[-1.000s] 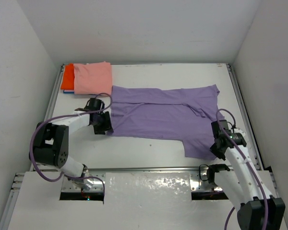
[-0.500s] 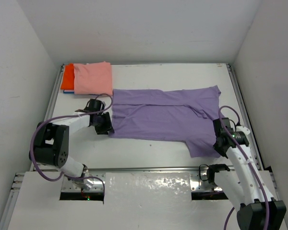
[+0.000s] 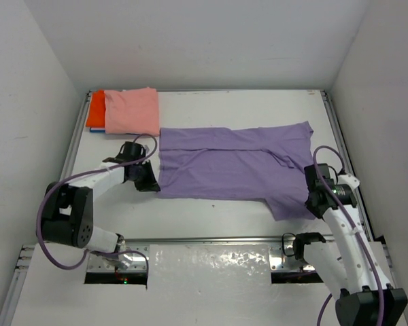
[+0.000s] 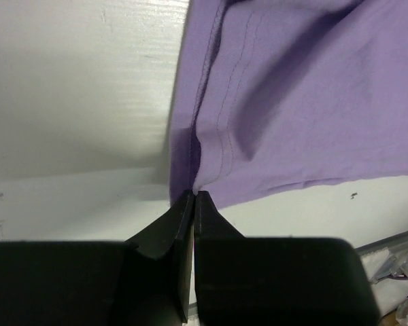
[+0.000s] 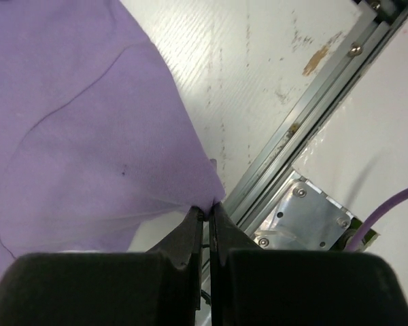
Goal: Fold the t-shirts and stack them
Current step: Fold the flattened tshirt in 1/3 of the way
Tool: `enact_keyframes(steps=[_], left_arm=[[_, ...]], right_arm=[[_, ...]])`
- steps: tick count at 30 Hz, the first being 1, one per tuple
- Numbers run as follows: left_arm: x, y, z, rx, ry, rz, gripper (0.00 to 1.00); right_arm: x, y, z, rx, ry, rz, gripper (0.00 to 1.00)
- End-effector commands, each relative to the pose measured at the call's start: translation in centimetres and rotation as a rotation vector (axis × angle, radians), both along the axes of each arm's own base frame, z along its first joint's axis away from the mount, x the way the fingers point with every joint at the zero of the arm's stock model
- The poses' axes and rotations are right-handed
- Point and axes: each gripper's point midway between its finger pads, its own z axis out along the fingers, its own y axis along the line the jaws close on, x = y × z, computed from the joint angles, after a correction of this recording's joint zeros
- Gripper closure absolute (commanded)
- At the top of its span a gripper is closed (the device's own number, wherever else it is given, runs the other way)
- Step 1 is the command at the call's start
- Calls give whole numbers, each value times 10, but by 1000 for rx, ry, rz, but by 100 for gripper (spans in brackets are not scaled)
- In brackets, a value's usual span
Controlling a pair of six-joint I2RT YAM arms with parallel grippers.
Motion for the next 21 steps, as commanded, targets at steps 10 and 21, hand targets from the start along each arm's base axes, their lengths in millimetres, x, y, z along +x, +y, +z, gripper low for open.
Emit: enact_keyframes(steps=[10, 21], left_arm=[[-13, 2, 20, -23, -4, 52, 100], [-11, 6, 41, -25, -59, 127, 100]], right_arm=[[-6, -18, 26, -100, -9, -45, 100], [-10, -23, 28, -130, -6, -28, 100]])
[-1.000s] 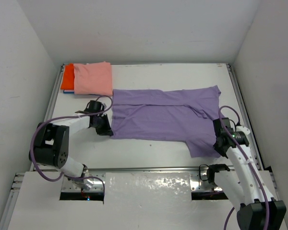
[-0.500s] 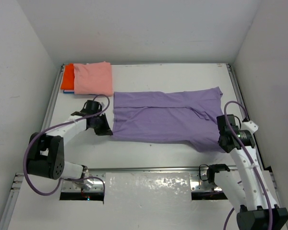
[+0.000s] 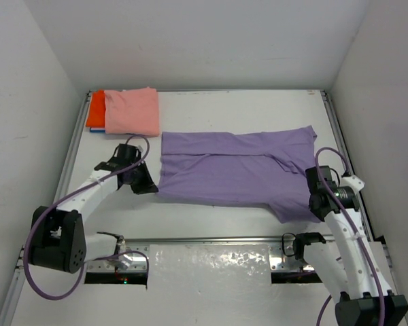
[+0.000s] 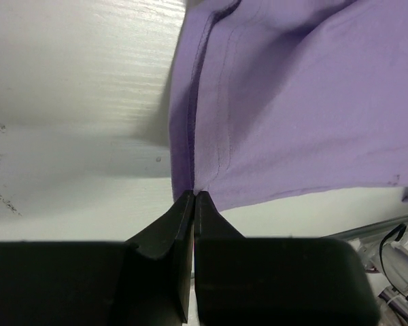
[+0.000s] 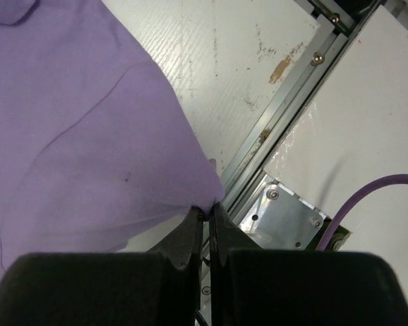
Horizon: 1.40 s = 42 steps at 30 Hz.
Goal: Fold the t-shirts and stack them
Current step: Fold the flattened tshirt in 1/3 of the way
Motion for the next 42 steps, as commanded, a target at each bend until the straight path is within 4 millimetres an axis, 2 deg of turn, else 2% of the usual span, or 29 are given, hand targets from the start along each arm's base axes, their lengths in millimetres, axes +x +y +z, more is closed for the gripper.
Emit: enact_keyframes(steps=[1, 2, 5, 8, 13, 15, 19, 21, 30, 33, 38, 41, 42], left_arm=[[13, 4, 12, 4, -46, 54, 100], [20, 3, 18, 1, -60, 56, 100], [28, 1, 18, -5, -44, 66, 100], [42, 0, 20, -13, -48, 80, 100], [77, 1, 26, -7, -80, 100, 100], [86, 1, 20, -3, -59, 102, 100], [109, 4, 24, 8, -77, 118, 100], [118, 7, 22, 11, -74, 128, 100], [143, 6, 13, 8, -59, 136, 100], [146, 3, 14, -4, -61, 105, 100], [135, 7, 14, 11, -60, 102, 100], [122, 5, 14, -2, -43, 96, 100], [111, 6, 8, 0, -23, 99, 100]], right_arm=[[7, -11, 18, -67, -29, 3, 100], [12, -14, 25, -90, -38, 17, 100], [28, -16, 32, -114, -44, 49, 100], [40, -17, 33, -122, -17, 58, 100], [66, -13, 29, -98, -23, 90, 100], [71, -13, 27, -92, -12, 84, 100], [88, -14, 29, -91, -14, 106, 100], [98, -15, 33, -85, -32, 109, 100], [125, -23, 26, -44, 1, 90, 100], [126, -25, 25, -46, 34, 87, 100], [115, -24, 20, -21, 28, 72, 100], [95, -20, 10, 16, 51, 43, 100], [89, -18, 10, 26, 47, 38, 100]])
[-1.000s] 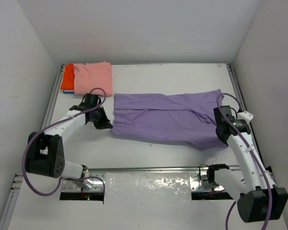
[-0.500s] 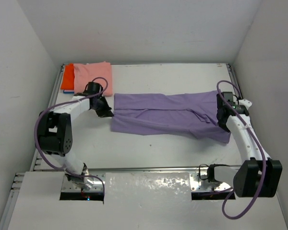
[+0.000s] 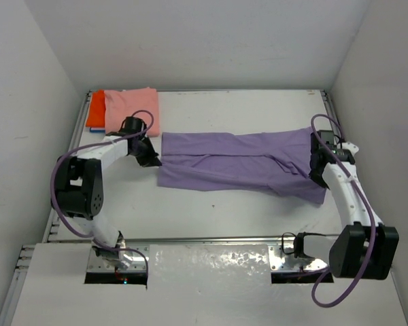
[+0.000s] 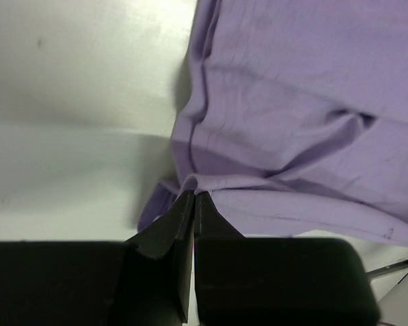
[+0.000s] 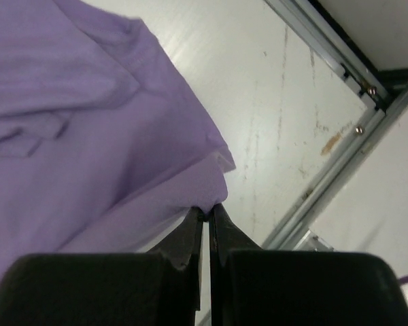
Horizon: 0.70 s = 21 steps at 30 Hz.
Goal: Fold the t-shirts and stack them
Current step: Fold the flattened tshirt in 1/3 of the way
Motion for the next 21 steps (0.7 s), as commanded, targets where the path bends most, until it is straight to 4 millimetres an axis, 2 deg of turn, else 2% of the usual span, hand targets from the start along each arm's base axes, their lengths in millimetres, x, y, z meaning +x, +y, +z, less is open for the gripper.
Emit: enact_keyframes(steps=[1, 2, 4, 7, 9, 10, 11, 12, 14, 15, 17, 19, 21], left_arm=[[-15, 6, 17, -9, -49, 4, 100], [-20, 7, 17, -7, -47, 8, 100], [-37, 9, 18, -8, -47, 19, 100], [-59, 11, 14, -10, -25, 33, 100], [-74, 11, 8, -18, 4, 35, 100], [-84, 10, 2, -23, 27, 35, 91], [-86, 10, 4, -27, 21, 35, 84], [-90, 10, 4, -29, 25, 35, 67], [-94, 11, 8, -25, 23, 37, 57], [-93, 11, 12, -26, 12, 36, 54], [-81, 12, 29, -16, -38, 28, 53], [-64, 10, 49, -17, -104, 4, 52], [-49, 7, 68, -27, -168, -22, 52]], right_arm=[[-26, 5, -4, 36, 18, -35, 100], [-38, 8, -13, 46, 38, -42, 100], [-47, 10, -15, 56, 5, -49, 100], [-75, 16, -28, 78, 55, -83, 100], [-91, 21, -39, 105, 91, -121, 97], [-96, 24, -44, 116, 89, -124, 93], [-97, 25, -45, 122, 84, -126, 77], [-96, 25, -44, 123, 71, -125, 69], [-88, 21, -33, 103, 22, -98, 57], [-80, 19, -27, 88, -6, -82, 56], [-52, 13, -4, 54, -81, 8, 57], [-23, 19, -1, 72, -64, 186, 58], [-4, 15, 4, 39, -26, 266, 63]])
